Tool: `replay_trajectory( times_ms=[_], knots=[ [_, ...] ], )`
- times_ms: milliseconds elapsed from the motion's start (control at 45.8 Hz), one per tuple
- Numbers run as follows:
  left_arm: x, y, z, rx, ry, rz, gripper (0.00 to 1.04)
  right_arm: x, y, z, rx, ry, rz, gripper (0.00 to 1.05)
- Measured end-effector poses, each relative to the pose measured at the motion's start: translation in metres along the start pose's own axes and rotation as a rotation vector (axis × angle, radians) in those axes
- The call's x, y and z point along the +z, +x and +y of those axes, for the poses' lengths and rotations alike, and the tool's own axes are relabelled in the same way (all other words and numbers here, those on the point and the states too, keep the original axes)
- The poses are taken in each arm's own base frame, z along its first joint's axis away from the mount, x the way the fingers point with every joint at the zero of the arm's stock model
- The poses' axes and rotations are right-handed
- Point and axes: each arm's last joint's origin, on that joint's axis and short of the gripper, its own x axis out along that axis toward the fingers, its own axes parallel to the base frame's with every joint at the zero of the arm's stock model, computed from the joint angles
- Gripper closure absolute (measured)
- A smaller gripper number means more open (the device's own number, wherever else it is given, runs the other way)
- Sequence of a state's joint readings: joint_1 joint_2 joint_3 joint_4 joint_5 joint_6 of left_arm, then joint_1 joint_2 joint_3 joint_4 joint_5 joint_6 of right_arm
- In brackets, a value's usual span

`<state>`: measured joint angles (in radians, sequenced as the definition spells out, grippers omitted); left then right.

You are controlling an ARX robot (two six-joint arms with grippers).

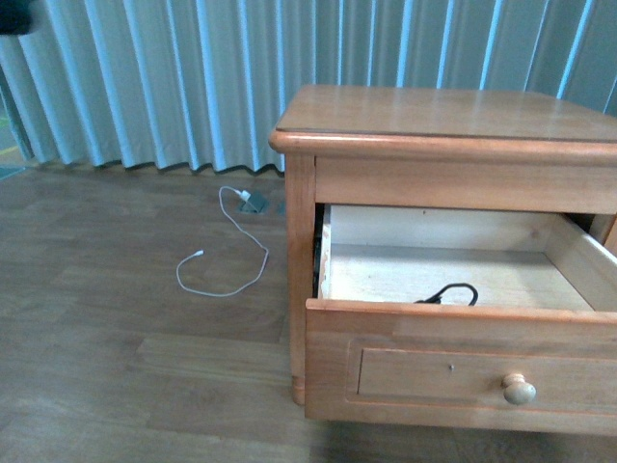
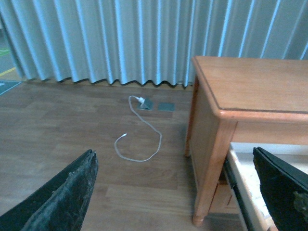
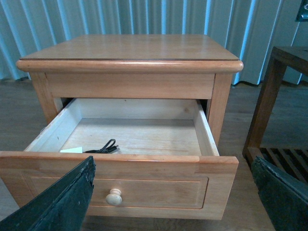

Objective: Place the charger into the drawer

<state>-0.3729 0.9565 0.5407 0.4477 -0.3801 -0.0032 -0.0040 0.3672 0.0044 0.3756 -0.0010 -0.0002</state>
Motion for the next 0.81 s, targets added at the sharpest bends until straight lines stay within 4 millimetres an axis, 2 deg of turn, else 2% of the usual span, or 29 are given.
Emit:
replay_trajectory(
  times_ms=[22, 109, 262, 567, 633, 677, 764, 807],
  knots=[
    [-0.002, -0.015, 0.006, 0.023, 0.002, 0.003, 0.06, 0.0, 0.0, 0.0, 0.0, 0.0, 0.0, 0.08],
    [-0.013, -0.05, 0.021, 0.083, 0.009, 0.016, 0.06, 0.0, 0.0, 0.0, 0.0, 0.0, 0.0, 0.08],
    [-0.047, -0.099, 0.041, 0.176, -0.004, 0.039, 0.06, 0.0, 0.0, 0.0, 0.0, 0.0, 0.0, 0.08],
    [-0.051, -0.103, 0.044, 0.186, -0.031, 0.022, 0.06, 0.0, 0.0, 0.0, 0.0, 0.0, 0.0, 0.08],
    [-0.052, -0.104, 0.045, 0.086, -0.014, 0.028, 0.15, 0.0, 0.0, 0.0, 0.0, 0.0, 0.0, 0.08],
    [-0.057, -0.104, 0.048, 0.01, -0.008, 0.026, 0.26, 0.0, 0.0, 0.0, 0.0, 0.0, 0.0, 0.08],
    [-0.069, -0.104, 0.053, -0.017, 0.0, 0.033, 0.48, 0.0, 0.0, 0.0, 0.0, 0.0, -0.001, 0.08],
    [-0.072, -0.104, 0.054, -0.016, 0.002, 0.035, 0.55, 0.0, 0.0, 0.0, 0.0, 0.0, -0.001, 0.08]
  ],
)
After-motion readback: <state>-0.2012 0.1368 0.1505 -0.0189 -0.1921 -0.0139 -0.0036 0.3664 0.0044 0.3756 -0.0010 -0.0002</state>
